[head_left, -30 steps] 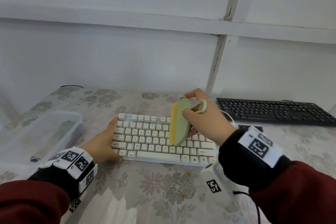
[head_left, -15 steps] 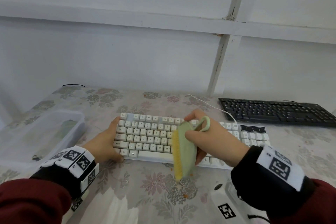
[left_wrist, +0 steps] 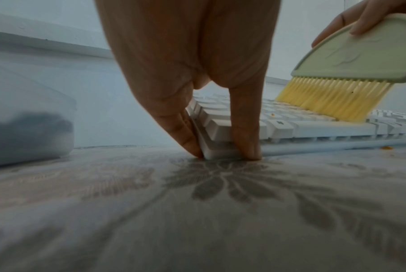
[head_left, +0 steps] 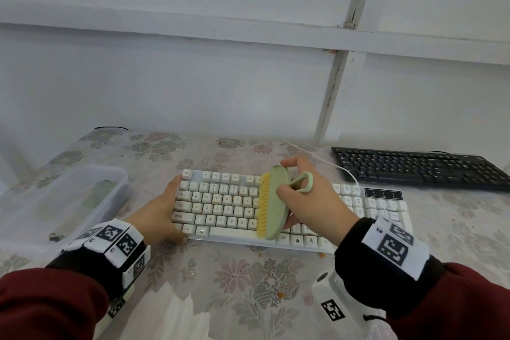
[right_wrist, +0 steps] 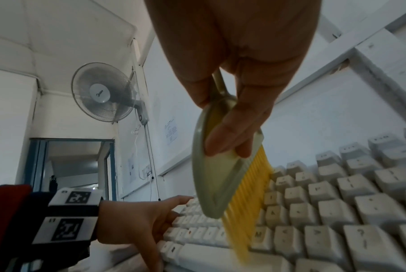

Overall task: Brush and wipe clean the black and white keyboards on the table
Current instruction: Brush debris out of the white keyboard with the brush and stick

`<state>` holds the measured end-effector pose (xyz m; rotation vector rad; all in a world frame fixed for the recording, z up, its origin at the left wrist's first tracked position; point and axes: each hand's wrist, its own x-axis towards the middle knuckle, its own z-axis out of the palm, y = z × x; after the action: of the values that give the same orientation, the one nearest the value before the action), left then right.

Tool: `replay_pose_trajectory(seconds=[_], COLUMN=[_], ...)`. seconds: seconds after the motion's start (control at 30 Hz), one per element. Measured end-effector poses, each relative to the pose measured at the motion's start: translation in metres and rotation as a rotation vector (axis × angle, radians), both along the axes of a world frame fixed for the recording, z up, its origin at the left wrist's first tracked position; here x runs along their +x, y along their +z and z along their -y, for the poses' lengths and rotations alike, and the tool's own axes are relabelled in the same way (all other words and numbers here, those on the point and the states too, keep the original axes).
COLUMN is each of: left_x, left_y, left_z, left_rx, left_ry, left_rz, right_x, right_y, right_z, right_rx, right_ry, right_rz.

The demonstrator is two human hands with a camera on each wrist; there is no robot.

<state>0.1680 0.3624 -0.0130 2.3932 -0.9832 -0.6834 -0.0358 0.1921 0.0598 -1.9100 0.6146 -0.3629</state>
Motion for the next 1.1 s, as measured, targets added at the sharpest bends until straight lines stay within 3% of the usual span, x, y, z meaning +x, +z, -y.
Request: replay_pose_trajectory(seconds=[0.2,0.67,0.9,1.1], left_x=[0.000,0.003,0.002,0.005], left_y=[0.000,-0.003,-0.002,-0.006], left_z=[0.000,-0.001,-0.001,-0.001], left_rx=[-0.001,-0.033,-0.035,-0.034], left_ry=[0.007,-0.016,-0.032,-0.021], left_rz=[0.005,0.006,0.010,0.005], right_x=[0.016,-0.002,0.022,0.024], right_y=[0.013,0.001,0.026,0.009], right_z=[0.003,-0.019,-0.003,-0.007], right_rx=[-0.010,-0.039,-0.130,-0.101], right_ry=[-0.013,0.203,-0.012,0.047], right_rz=[0.087,-0.179,0.051,-0.068])
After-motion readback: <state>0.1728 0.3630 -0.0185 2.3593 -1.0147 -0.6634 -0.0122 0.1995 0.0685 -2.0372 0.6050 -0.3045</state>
